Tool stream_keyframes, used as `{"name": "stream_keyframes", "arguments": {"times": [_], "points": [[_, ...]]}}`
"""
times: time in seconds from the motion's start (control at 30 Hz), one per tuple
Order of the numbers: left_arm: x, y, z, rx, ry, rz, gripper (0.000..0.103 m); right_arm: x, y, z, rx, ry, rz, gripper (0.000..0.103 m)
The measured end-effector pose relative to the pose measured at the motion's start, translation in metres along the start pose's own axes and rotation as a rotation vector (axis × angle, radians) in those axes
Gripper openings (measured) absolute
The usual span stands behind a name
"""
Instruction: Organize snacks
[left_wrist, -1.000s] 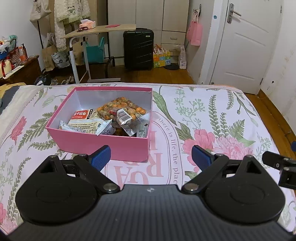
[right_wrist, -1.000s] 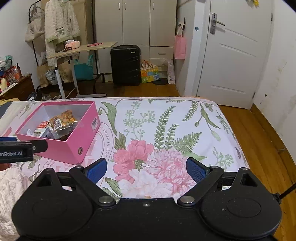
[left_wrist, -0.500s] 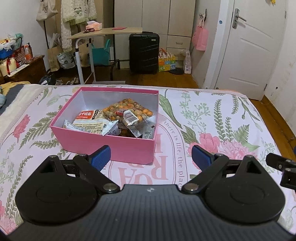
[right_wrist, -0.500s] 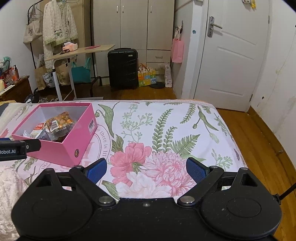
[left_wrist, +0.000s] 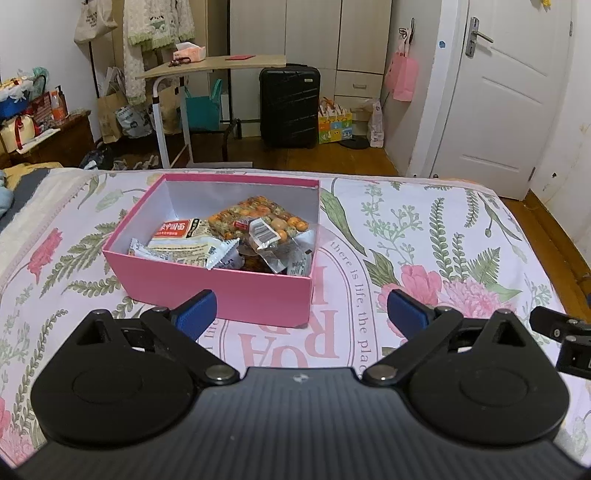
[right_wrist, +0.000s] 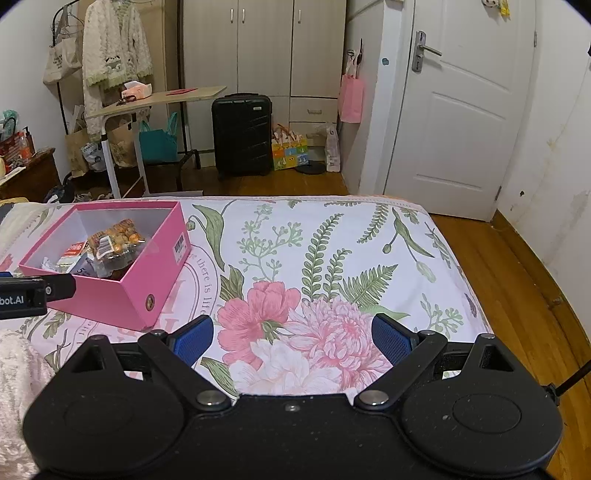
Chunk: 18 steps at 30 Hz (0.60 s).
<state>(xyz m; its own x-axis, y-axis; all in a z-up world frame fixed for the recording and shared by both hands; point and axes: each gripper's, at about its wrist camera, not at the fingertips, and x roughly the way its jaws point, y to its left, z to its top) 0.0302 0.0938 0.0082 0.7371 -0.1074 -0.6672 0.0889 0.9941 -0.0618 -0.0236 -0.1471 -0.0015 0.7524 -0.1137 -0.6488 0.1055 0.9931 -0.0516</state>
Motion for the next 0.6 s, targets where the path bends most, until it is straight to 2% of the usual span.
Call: {"name": "stream_keyframes", "arguments": {"times": [0.2, 0.6], "points": [[-0.0002, -0.0011, -0.0016, 0.007, -0.004, 0.024, 0.103, 0.0029, 0.0, 0.0001, 0.003, 0.007, -0.003, 0.095], [0.0018, -0.001, -0.0026, 0.012, 0.014, 0.015, 0.103, 0.0044, 0.0008, -0.0005, -0.001, 0.015, -0.008, 0.095]]}}
